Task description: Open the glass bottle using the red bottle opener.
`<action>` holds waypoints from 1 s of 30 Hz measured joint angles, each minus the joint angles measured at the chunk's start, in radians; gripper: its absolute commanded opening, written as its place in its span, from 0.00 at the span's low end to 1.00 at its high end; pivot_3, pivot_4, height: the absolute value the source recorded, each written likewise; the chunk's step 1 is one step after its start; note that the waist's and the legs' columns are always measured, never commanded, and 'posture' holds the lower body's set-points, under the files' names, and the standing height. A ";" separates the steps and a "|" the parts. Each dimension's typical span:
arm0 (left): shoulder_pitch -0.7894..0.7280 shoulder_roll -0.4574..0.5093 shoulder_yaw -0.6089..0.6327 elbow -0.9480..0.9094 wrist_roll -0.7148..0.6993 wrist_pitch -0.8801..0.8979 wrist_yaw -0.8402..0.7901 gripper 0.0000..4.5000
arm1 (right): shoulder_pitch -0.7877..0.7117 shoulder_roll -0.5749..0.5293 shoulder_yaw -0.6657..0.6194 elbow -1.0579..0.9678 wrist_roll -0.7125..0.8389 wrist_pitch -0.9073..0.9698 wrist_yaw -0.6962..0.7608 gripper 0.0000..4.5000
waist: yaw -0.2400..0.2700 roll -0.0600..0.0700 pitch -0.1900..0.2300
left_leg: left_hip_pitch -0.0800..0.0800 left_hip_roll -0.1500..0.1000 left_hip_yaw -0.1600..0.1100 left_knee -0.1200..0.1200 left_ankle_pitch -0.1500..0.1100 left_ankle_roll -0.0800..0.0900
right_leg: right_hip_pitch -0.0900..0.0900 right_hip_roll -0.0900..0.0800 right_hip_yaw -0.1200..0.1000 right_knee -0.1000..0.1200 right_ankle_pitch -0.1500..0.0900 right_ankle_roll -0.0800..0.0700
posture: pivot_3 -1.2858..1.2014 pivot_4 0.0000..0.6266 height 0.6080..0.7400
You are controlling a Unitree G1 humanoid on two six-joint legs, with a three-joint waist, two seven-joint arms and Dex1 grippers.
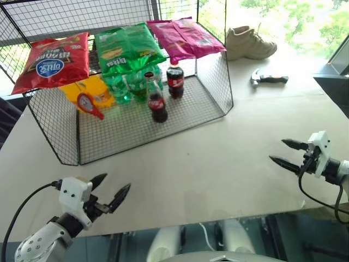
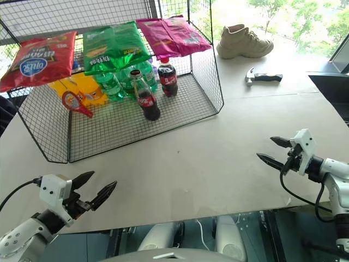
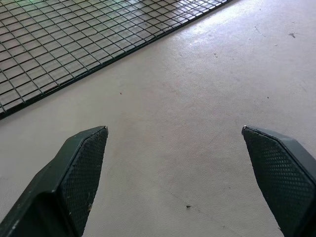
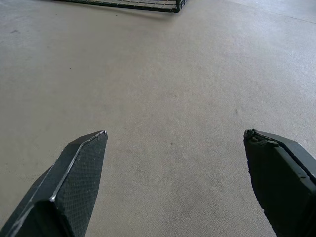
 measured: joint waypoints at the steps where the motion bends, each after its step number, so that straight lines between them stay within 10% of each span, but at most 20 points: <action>1: 0.000 0.000 0.000 0.000 0.000 0.000 0.000 1.00 | 0.000 0.000 0.000 0.000 0.000 0.000 0.000 0.99 | 0.000 0.000 0.000 | 0.000 0.000 0.000 0.000 0.000 0.000 | 0.000 0.000 0.000 0.000 0.000 0.000 | 0.52 0.24 1.00; 30: -0.226 -0.072 0.008 0.066 0.066 -0.038 0.135 1.00 | -0.001 0.082 0.068 -0.187 0.012 0.050 -0.027 0.99 | 0.005 0.000 0.000 | 0.001 0.000 0.000 0.000 0.000 0.000 | 0.000 0.000 0.000 0.001 0.002 0.003 | 0.52 0.24 1.00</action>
